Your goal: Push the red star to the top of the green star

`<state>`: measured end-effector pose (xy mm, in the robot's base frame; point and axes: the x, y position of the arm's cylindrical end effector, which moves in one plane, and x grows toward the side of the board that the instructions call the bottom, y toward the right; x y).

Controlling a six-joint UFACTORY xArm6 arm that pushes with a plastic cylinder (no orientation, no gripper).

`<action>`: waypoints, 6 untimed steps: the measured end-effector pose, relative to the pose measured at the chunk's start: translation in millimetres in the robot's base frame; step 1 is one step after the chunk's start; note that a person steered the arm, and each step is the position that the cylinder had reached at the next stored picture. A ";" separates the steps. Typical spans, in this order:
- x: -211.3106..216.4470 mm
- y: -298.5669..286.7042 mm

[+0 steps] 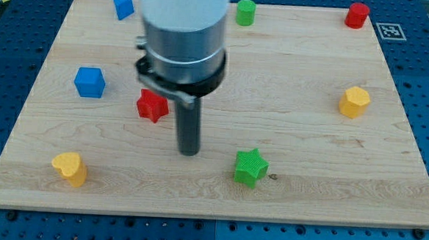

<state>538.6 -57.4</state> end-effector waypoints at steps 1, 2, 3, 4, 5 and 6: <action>-5.4 -68.5; -30.5 -130.4; -56.7 -128.3; -56.8 -90.4; -61.0 -63.4; -63.6 -55.9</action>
<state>475.0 -113.3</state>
